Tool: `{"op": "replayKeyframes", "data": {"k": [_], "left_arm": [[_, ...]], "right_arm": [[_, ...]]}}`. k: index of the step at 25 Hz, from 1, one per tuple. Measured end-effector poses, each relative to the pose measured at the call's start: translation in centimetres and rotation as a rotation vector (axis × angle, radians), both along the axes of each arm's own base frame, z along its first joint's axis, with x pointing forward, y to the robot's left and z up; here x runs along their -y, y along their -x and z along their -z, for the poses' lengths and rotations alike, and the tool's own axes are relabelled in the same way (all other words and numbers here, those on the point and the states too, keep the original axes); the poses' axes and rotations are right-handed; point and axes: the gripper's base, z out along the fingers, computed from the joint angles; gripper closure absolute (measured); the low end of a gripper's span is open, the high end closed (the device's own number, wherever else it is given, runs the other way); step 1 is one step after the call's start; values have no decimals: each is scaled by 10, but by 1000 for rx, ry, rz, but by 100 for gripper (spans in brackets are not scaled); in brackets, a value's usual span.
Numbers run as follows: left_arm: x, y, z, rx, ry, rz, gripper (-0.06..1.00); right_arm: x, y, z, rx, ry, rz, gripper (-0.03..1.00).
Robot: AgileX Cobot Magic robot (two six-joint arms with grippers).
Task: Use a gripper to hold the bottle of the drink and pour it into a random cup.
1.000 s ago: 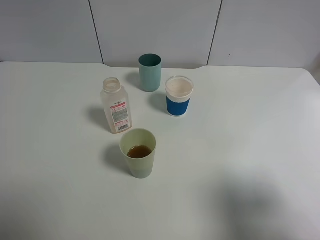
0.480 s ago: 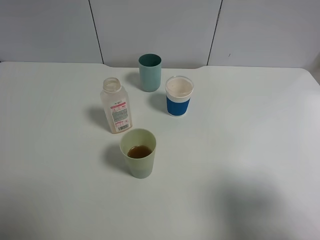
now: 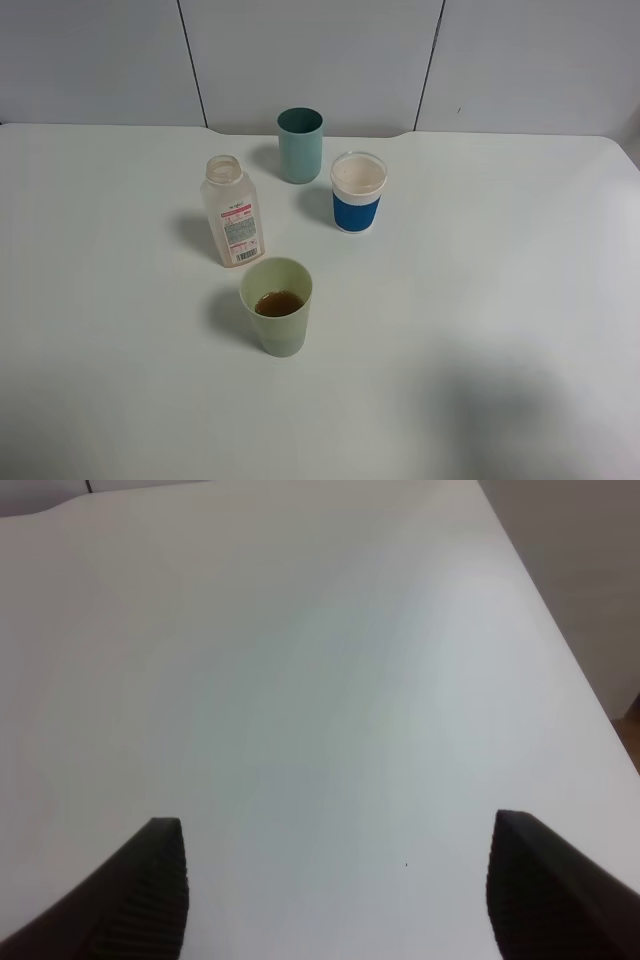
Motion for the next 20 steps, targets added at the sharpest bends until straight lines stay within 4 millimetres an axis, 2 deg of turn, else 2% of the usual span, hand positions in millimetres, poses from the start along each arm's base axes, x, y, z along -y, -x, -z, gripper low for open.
{"op": "replayKeyframes", "data": {"k": [20], "left_arm": [[0, 0, 0, 0, 0, 0, -3]], "right_arm": [[0, 0, 0, 0, 0, 0, 33]]}}
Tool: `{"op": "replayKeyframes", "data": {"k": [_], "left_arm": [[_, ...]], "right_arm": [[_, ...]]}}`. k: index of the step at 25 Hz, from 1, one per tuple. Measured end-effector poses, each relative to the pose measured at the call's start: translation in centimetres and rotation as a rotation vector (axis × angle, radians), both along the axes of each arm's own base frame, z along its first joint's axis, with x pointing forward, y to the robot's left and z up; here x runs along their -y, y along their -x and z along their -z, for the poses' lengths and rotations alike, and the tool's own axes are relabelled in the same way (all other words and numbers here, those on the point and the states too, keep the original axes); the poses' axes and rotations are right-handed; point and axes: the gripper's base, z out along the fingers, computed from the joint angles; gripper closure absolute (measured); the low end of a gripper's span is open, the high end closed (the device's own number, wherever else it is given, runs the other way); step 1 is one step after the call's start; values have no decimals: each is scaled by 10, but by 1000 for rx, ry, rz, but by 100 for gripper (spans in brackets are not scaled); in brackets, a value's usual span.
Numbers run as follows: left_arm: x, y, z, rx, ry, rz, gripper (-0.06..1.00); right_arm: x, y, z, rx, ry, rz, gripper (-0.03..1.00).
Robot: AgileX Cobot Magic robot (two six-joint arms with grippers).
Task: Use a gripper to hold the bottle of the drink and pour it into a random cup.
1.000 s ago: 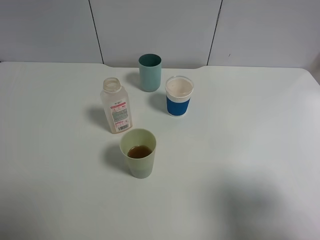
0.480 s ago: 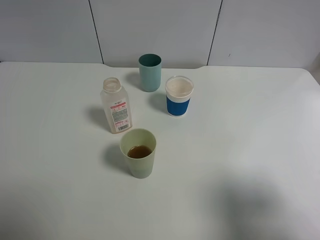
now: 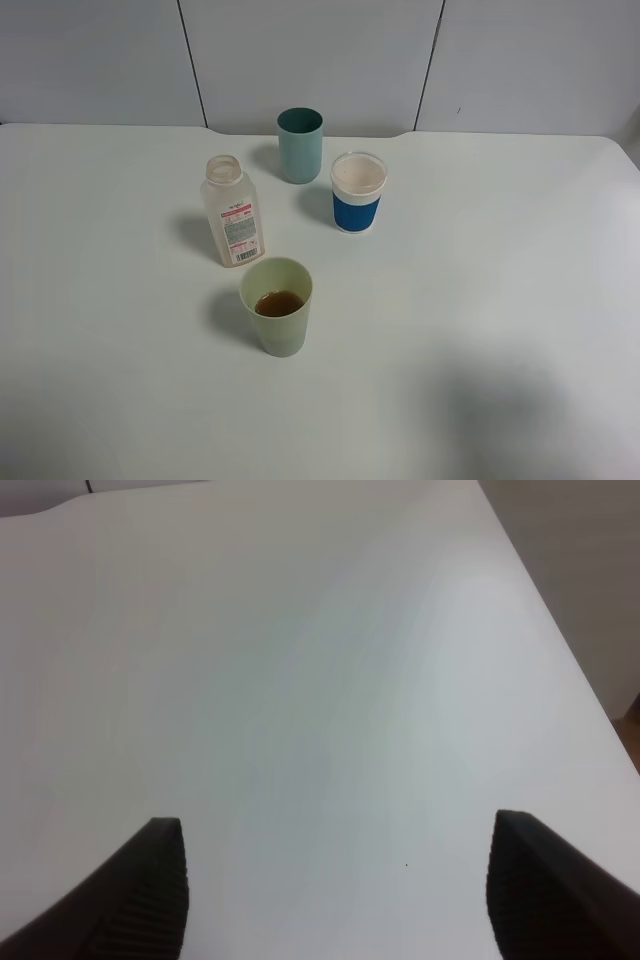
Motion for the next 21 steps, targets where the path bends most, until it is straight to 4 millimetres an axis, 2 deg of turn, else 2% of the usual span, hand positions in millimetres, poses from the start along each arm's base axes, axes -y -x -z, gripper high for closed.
{"op": "replayKeyframes", "data": {"k": [21], "left_arm": [[0, 0, 0, 0, 0, 0, -3]], "right_arm": [[0, 0, 0, 0, 0, 0, 33]]}}
